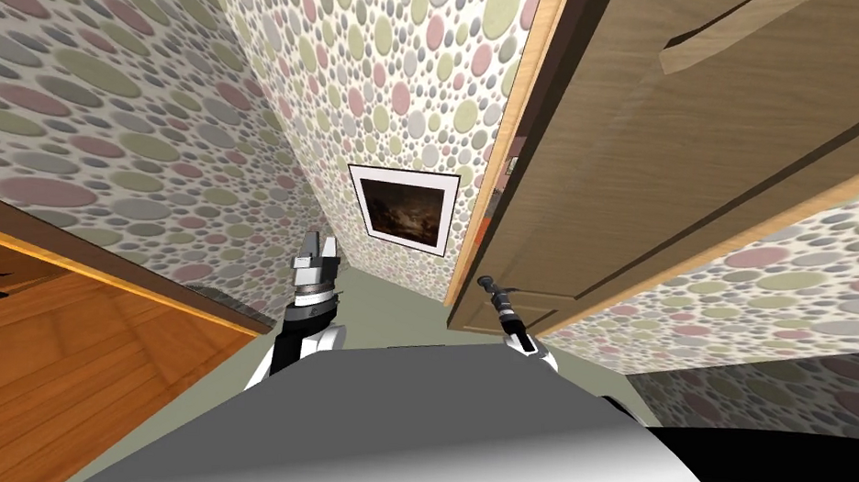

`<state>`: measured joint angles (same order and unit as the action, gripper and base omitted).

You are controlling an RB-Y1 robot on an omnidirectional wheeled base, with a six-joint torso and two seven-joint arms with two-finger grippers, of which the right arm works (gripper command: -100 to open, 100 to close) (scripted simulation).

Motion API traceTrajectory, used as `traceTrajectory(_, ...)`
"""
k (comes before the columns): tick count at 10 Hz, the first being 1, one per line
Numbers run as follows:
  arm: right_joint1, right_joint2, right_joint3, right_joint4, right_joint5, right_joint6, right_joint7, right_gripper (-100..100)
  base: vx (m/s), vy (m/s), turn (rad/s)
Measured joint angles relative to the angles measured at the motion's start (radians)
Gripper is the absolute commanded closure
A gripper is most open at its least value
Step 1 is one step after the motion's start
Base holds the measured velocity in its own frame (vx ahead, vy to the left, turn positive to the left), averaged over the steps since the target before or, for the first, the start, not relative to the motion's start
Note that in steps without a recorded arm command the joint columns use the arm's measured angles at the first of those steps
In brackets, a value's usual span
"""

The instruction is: Pull the door open

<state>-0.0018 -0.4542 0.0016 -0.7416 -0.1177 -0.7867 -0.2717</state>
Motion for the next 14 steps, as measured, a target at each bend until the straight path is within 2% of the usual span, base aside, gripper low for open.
traceTrajectory(5, 0.051, -0.046, 0.054, -0.026, 0.019, -0.058, -0.06, 100, -0.209, -0.068, 0.093)
traceTrajectory(6, 0.055, -0.045, 0.058, -0.024, 0.02, -0.059, -0.062, 100, -0.162, -0.034, 0.162)
traceTrajectory(7, 0.068, -0.054, 0.06, -0.031, 0.018, -0.065, -0.068, 100, -0.231, -0.108, 0.214)
traceTrajectory(9, 0.083, -0.071, 0.071, -0.027, 0.017, -0.097, -0.083, 100, -0.224, -0.075, 0.188)
traceTrajectory(11, 0.114, -0.094, 0.083, -0.036, 0.014, -0.131, -0.099, 100, -0.249, -0.107, 0.178)
traceTrajectory(14, 0.148, -0.114, 0.102, -0.043, 0.014, -0.168, -0.115, 100, -0.162, -0.055, 0.099)
